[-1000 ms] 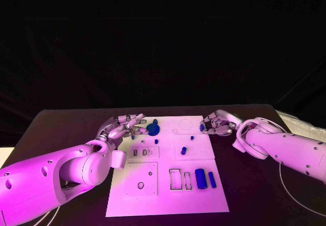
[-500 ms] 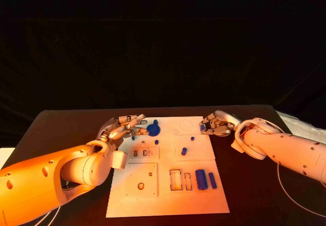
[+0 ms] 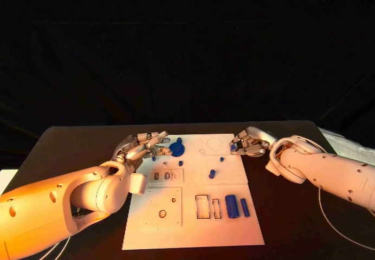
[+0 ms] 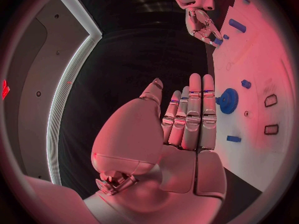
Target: Assemble the parts on the task board
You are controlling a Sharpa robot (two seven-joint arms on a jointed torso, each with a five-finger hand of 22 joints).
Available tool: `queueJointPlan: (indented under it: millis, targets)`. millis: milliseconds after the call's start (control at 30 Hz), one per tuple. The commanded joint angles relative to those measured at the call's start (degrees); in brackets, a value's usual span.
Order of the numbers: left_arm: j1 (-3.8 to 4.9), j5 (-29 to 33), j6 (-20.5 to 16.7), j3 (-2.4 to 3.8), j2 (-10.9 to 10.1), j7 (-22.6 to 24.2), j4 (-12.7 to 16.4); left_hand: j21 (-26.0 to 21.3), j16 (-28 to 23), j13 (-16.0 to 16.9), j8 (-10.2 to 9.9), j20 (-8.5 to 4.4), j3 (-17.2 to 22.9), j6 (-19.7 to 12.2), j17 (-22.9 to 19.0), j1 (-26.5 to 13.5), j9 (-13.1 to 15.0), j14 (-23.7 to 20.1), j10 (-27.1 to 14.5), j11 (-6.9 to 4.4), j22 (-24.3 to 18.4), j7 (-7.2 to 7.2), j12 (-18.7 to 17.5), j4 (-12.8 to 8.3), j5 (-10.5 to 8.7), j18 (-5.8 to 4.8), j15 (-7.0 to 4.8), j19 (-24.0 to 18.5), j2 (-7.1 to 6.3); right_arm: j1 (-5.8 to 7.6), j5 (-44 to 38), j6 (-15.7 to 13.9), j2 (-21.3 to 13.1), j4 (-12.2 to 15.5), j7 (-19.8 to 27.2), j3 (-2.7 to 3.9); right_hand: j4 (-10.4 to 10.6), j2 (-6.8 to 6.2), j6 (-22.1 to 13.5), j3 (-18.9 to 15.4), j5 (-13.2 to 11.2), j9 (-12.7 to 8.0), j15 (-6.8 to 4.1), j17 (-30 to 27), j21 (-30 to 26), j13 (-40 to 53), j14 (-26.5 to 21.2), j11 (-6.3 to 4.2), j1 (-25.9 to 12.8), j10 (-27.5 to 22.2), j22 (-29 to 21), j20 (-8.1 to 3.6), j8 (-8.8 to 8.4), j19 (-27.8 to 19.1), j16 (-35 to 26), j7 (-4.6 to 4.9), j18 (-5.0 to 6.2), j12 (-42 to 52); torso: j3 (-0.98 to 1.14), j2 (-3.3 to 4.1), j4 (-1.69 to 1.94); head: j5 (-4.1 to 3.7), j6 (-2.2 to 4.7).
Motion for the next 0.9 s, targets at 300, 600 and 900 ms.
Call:
queueJointPlan:
  millis: [300,600,900]
  targets:
    - [0.02,-0.47,1.20,0.03,0.00,0.41,-0.27,-0.21,-0.02,-0.04,-0.25,0.10,0.00,0.22,0.06,-0.08,-0.03,-0.42,-0.41,0.10,-0.05,0.31,-0.32,-0.23,-0.07,0.56,-0.06,-0.40,0.52,0.96,2.83,-4.90,-1.51,6.42,-4.79,0.17,-0.20,1.46,1.26,0.91,0.25,0.79,-0.73,6.69,0.42,-0.03,4.21,-0.55,-0.13,0.26,0.19,-0.78,0.39,0.13,0.08,-0.54,-1.05,0.08,-0.09,-0.17,-0.07,-0.16,0.23]
    - [0.02,-0.22,1.46,0.03,0.47,0.58,-2.46,-0.19,0.00,-0.04,-0.30,0.10,0.06,0.23,0.19,-0.04,-0.03,-0.47,-0.43,0.10,-0.04,0.30,-0.34,-0.30,-0.06,0.56,-0.06,-0.42,0.62,1.62,-0.33,-5.78,-0.37,14.89,-12.53,0.15,-0.33,1.82,0.80,1.40,0.14,0.77,-0.75,6.14,0.15,-1.13,4.09,-0.51,-0.35,-0.43,-0.36,-0.89,0.14,-0.07,-0.24,-0.43,-0.98,-1.22,-0.54,-1.07,0.02,0.31,-0.30]
    - [0.02,1.41,1.50,0.03,0.83,0.68,-5.15,-0.19,0.01,-0.04,-0.30,0.11,0.06,0.23,0.20,-0.04,-0.03,-0.47,-0.43,0.09,-0.04,0.29,-0.34,-0.31,-0.06,0.56,-0.06,-0.42,0.63,0.41,-8.33,-6.45,4.80,18.32,-19.20,-0.52,-0.54,1.68,0.75,1.56,-0.03,0.80,-0.74,5.69,-0.11,-1.76,3.99,-0.49,-0.43,-0.87,-0.86,-0.91,0.12,-0.28,-0.50,-0.41,-0.90,-1.96,-1.20,-1.85,0.47,1.03,-1.42]
